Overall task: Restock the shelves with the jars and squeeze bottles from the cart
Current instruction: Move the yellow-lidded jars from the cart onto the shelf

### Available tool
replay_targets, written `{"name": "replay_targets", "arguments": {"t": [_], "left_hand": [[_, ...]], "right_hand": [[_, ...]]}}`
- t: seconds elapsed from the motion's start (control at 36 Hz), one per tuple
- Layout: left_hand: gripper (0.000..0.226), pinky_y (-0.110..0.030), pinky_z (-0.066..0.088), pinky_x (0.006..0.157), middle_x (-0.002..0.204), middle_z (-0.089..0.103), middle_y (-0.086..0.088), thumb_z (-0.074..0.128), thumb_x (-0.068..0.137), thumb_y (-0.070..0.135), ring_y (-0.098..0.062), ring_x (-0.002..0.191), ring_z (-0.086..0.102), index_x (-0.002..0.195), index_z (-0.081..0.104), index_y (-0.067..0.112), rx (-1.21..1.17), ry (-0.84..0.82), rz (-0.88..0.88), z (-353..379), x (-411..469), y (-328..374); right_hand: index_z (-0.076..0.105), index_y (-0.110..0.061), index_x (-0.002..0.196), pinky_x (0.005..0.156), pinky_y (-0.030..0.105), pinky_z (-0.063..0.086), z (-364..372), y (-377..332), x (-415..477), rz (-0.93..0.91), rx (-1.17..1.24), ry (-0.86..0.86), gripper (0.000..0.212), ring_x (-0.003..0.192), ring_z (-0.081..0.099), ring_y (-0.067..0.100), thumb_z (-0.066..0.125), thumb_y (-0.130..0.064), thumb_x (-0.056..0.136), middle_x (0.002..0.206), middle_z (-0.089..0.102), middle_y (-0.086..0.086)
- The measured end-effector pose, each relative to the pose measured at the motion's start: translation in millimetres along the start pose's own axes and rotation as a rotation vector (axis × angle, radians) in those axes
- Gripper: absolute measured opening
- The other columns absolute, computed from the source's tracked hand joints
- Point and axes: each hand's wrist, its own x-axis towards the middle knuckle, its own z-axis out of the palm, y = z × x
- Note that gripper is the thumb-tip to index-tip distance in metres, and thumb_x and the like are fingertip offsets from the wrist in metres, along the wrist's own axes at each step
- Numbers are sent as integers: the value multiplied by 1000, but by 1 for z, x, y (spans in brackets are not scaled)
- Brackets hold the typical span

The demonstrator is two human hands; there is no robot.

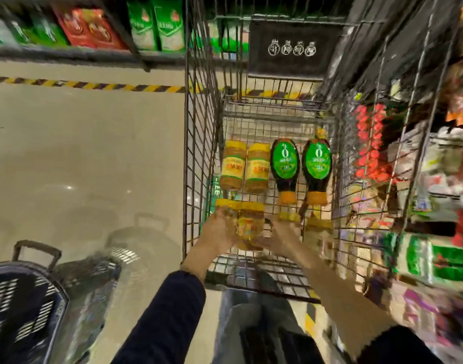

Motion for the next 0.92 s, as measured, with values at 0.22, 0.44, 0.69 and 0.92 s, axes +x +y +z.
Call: {"name": "replay_targets", "arguments": {"t": [0.22, 0.44, 0.69, 0.92], "left_hand": [[83, -30, 40, 95, 128, 44, -12, 74, 76, 10, -27, 117, 48, 140, 21, 16, -7, -3, -78, 16, 34, -15], [93, -43, 35, 108, 139, 38, -20, 71, 80, 12, -35, 128, 41, 147, 6, 12, 1, -32, -157, 26, 59, -23], [114, -43, 40, 105, 146, 33, -24, 76, 75, 29, -35, 130, 43, 147, -9, 1, 120, 13, -220, 37, 74, -17], [100, -35, 41, 99, 127, 51, -18, 78, 74, 18, -30, 118, 51, 145, 9, 7, 61, 23, -239, 34, 81, -20]], "right_hand": [[37, -12, 129, 93, 33, 48, 32, 0, 34, 123, 71, 21, 72, 112, 56, 28, 75, -32, 72, 119, 57, 6], [32, -3, 128, 91, 37, 50, 46, 6, 67, 184, 47, 24, 72, 108, 57, 28, 70, -39, 78, 115, 58, 11], [27, 1, 131, 88, 33, 50, 49, 4, 75, 181, -43, 60, 74, 108, 59, 30, 69, -33, 81, 119, 57, 15], [18, 2, 136, 93, 38, 50, 50, 6, 73, 180, 27, 54, 95, 112, 57, 32, 77, -36, 71, 119, 59, 15]]}}
